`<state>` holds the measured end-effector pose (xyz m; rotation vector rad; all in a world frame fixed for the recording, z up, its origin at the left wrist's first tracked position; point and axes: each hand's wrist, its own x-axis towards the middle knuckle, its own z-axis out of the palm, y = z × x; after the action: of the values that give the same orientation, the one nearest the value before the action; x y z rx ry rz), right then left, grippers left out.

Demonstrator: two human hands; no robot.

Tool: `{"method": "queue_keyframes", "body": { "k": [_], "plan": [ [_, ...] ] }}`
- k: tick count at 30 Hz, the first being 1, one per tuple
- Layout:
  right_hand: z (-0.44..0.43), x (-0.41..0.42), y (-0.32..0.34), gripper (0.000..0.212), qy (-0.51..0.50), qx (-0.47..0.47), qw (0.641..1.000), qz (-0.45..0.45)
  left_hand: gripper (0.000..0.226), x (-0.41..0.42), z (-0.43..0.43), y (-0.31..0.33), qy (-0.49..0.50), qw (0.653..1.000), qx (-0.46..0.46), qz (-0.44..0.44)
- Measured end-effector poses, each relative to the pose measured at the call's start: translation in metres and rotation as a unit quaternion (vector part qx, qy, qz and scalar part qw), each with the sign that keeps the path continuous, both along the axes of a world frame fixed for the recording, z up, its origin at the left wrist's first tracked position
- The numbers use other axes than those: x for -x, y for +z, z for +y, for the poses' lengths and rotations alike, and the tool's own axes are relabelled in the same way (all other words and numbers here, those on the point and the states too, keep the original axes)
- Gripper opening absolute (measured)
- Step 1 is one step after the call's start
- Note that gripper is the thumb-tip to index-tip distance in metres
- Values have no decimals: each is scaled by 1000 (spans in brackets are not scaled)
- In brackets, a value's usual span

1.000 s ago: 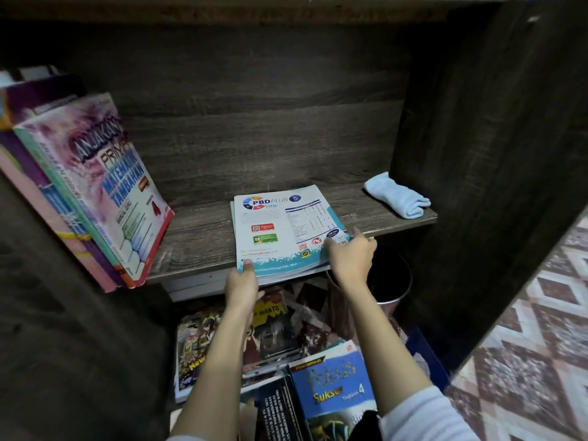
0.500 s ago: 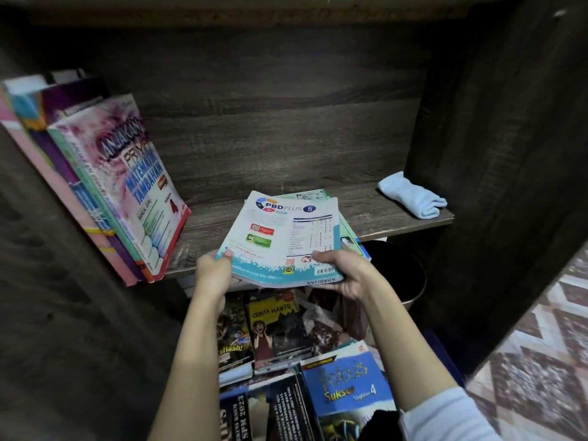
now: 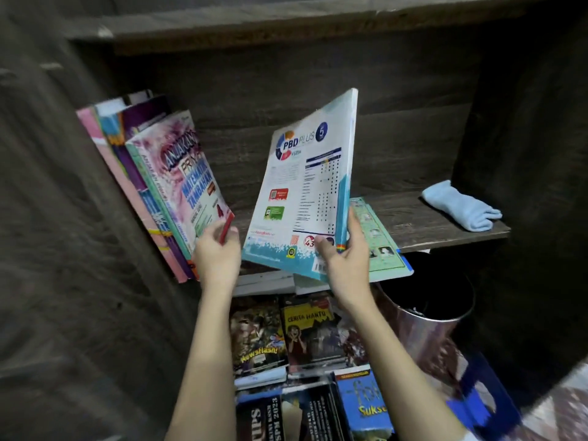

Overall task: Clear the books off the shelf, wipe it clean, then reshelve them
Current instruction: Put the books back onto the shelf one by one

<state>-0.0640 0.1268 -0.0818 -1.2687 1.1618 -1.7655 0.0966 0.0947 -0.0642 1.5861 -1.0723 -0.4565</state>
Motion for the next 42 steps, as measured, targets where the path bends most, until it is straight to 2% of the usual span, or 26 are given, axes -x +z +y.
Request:
{"method": "queue_keyframes", "body": {
  "k": [3,5,6,8,11,13,16,19,26,30,34,37,42],
  "plan": [
    [3,-26,-10,63,-72,30,992,95,24,4,3,45,-97,989,99,58],
    [3,-46,-17,63,-119,92,977,149,22,4,3,75,-147,978,128,78],
    [3,-55,-20,65,-138,129,968,165,26,5,5,87,-164,975,133,74],
    [0,-74,-25,64,-147,162,959,179,46,4,9,106,-197,970,133,50],
    [-4,-95,-33,56,-145,185,951,201,81,7,14,124,-239,960,143,-15],
    [-6,-107,-41,57,-127,191,949,218,91,4,18,126,-238,951,174,-88],
    [-8,-120,-53,70,-87,186,951,229,81,-8,19,119,-213,937,192,-199],
    [-8,-131,-61,77,-60,182,952,238,69,-22,24,112,-171,943,161,-235],
    [-23,-153,-59,89,83,49,953,288,59,-57,33,91,-118,937,183,-275],
    [-56,-157,-54,88,177,-10,929,324,57,-72,29,79,-118,926,193,-302],
    [-87,-152,-47,106,249,-47,893,372,61,-79,14,77,-84,922,161,-341],
    [-101,-151,-45,114,288,-66,886,357,62,-81,3,83,-35,902,111,-416],
    [-104,-148,-54,124,356,-125,878,296,64,-83,-11,94,-13,875,53,-480]
  ]
}}
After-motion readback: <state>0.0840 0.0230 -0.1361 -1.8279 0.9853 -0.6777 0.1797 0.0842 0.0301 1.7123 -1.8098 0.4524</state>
